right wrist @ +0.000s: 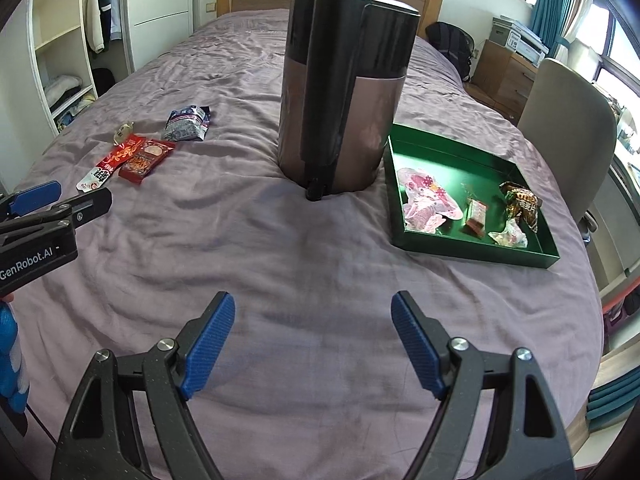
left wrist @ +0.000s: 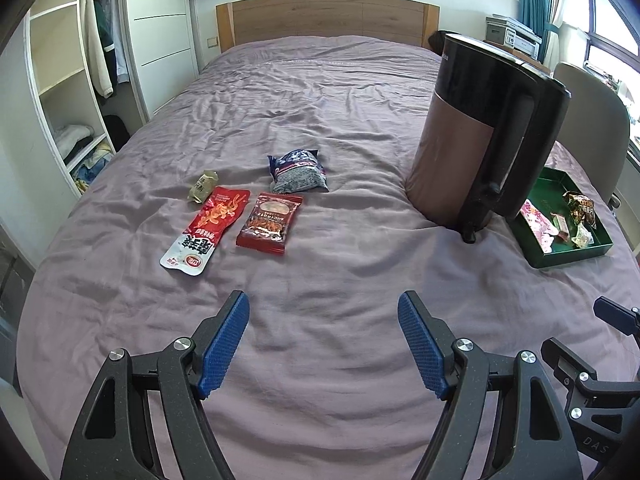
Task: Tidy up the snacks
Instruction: 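Withdraw both tools from the tray toward the remaining snacks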
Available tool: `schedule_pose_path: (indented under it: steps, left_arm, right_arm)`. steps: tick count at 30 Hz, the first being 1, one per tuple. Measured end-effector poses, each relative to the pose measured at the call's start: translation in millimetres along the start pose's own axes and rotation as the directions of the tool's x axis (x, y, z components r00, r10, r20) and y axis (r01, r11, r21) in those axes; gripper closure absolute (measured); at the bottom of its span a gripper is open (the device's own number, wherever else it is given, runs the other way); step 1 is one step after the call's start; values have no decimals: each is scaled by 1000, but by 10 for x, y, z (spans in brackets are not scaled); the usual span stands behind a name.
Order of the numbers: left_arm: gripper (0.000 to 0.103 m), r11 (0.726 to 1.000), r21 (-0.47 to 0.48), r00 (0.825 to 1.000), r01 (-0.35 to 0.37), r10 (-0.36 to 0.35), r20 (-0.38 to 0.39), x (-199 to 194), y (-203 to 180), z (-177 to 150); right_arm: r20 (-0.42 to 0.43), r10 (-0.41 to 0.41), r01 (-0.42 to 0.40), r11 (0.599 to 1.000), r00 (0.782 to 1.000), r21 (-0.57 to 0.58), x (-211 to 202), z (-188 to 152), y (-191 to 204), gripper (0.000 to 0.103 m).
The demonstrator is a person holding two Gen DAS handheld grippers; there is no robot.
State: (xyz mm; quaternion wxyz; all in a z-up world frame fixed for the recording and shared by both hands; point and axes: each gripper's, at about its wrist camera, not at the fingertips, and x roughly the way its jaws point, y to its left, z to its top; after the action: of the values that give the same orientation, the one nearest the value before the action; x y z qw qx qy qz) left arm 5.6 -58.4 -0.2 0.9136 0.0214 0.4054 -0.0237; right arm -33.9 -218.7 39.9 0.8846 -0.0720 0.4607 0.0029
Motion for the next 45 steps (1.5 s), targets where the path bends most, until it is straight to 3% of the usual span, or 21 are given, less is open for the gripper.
schedule_pose_path:
  steps: [22,34,38,45]
  left_arm:
    - [31,988,-98,992,-119,113,-62,480,1205,-98]
    - [31,988,-141,996,-61,52,-69,661,1784,43]
    - [31,995,-99,997,-16,9,-71,779,1750,141]
    - [31,997,64,993,42,-34,-115,1081,1526,303]
  right_arm:
    - [-51,94,-100,985,994,-137,345,276,846,0]
    - [-59,156,-164,969,986,-183,555,512,1263,0]
    - [-52,171,-178,966,984,-187,630,671,1355,0]
    - [-26,178,-180,970,984,-161,775,1018,1400,0]
